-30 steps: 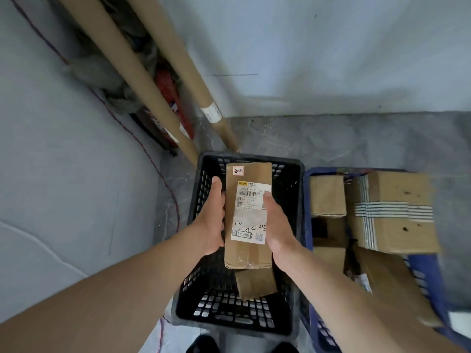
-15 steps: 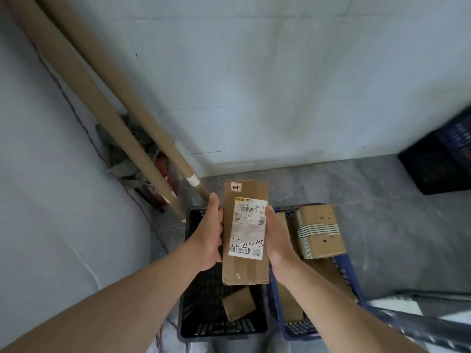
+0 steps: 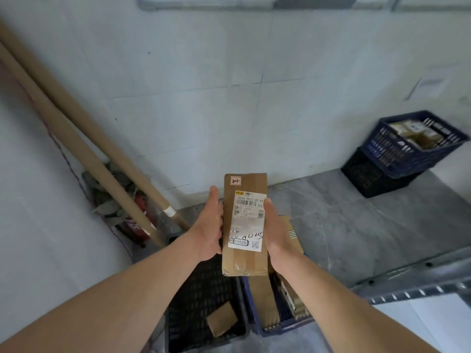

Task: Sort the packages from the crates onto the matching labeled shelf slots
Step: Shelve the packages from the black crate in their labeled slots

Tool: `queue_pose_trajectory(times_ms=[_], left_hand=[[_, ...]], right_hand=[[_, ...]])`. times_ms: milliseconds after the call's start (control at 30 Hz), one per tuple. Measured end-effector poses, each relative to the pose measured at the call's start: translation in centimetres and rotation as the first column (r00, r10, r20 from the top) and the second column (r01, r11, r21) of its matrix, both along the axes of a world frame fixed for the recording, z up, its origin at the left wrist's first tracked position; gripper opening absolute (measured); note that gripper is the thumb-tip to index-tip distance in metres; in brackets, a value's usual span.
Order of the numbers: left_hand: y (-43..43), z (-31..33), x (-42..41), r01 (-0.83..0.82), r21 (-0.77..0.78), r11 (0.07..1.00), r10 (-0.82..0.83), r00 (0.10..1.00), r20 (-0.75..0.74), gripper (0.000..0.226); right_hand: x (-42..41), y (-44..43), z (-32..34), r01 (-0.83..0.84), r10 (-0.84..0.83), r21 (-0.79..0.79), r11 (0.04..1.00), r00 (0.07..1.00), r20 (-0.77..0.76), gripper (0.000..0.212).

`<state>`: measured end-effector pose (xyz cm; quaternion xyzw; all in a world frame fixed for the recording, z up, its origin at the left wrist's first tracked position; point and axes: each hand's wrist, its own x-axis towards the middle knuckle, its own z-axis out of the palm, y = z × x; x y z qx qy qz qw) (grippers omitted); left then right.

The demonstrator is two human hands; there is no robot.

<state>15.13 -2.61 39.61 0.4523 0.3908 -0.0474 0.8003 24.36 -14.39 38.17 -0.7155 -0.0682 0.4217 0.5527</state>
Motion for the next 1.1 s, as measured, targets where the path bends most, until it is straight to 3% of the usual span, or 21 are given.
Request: queue_pose_trajectory(times_ms=[367,467,667,1100], left_hand=[[-8.3,8.5,1.5,0.067,0.048,0.997,-0.072,0.993,0.092,0.082],[-10.0,10.3,2.3,0.128,0.046,0.991,-0.133,0.984,0.119,0.089],[-13.3,13.5,3.9,0.287,0.104,0.952,-0.302,0.938,0.172,0.085],[-21.1,17.7,5.4,0.537,0.222,0.814,-0.579,0.775,0.251,0.071]], right_hand=[[0.0,-9.0,7.8,0.161,-0.165,0.082,0.983,0.985,0.045,0.057],[0.3,-11.2,9.9,0.233,-0.241,0.091,0.968,0.966,0.092,0.055],[0.0,-15.2,13.2,0.449,-0.462,0.13,0.884,0.882,0.089,0.051],[-2.1,-24.2,17.1,0.675,-0.693,0.157,0.721,0.705,0.153,0.061]])
